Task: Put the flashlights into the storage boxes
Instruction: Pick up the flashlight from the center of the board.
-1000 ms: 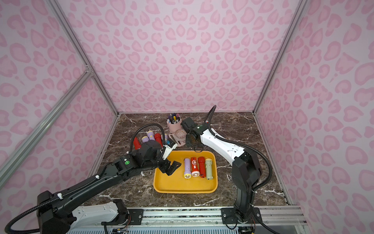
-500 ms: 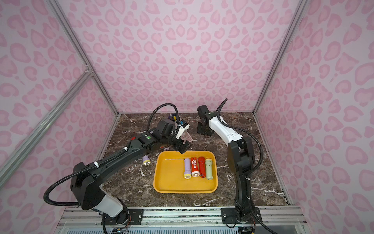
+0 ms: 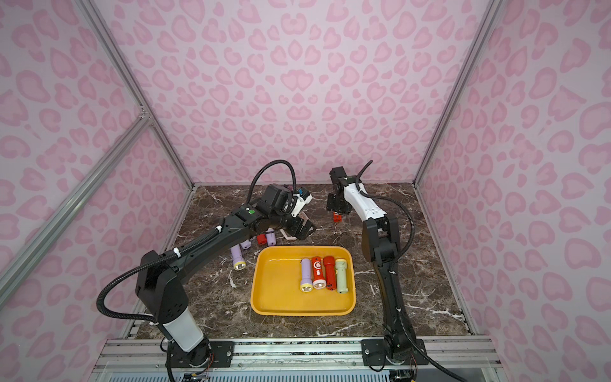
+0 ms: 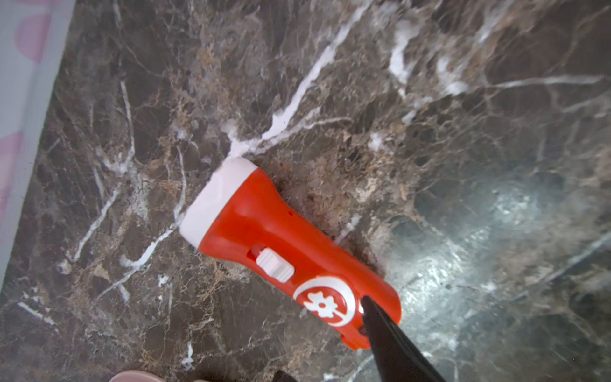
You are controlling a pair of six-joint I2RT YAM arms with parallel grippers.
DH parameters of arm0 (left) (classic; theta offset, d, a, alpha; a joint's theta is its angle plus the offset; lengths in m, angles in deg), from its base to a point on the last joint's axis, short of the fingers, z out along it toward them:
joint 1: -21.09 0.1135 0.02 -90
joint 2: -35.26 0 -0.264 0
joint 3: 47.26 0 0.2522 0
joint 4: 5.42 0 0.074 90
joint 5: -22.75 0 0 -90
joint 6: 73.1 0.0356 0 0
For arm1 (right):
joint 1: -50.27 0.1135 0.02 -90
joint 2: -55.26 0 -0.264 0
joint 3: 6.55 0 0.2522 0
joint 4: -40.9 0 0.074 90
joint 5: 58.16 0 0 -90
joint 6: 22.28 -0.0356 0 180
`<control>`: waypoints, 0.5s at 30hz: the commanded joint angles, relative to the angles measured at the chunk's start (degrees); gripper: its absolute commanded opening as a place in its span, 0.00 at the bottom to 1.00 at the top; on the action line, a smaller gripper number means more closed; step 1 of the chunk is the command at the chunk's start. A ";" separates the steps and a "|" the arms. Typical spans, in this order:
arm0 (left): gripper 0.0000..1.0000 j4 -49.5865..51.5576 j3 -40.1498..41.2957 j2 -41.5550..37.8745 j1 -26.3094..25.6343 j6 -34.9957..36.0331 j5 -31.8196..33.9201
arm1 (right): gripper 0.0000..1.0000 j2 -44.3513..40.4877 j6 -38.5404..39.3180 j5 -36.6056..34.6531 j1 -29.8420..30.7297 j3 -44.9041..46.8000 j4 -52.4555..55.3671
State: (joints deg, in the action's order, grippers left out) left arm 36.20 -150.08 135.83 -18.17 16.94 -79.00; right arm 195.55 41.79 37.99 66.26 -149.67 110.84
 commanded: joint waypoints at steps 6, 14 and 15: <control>0.98 1.02 -4.45 3.36 0.69 0.68 -1.75 | 0.55 4.54 0.49 0.57 -0.75 -3.38 1.88; 0.98 0.00 -2.79 2.53 0.84 0.30 -1.63 | 0.54 7.07 0.29 0.11 -1.38 -4.44 2.08; 0.98 0.00 -2.66 2.39 0.77 0.15 -1.61 | 0.53 7.48 0.32 -0.08 -1.32 -4.81 2.27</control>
State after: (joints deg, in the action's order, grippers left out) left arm 36.94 -153.14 138.85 -17.43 16.91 -80.09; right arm 201.65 41.94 38.89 65.01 -153.80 111.94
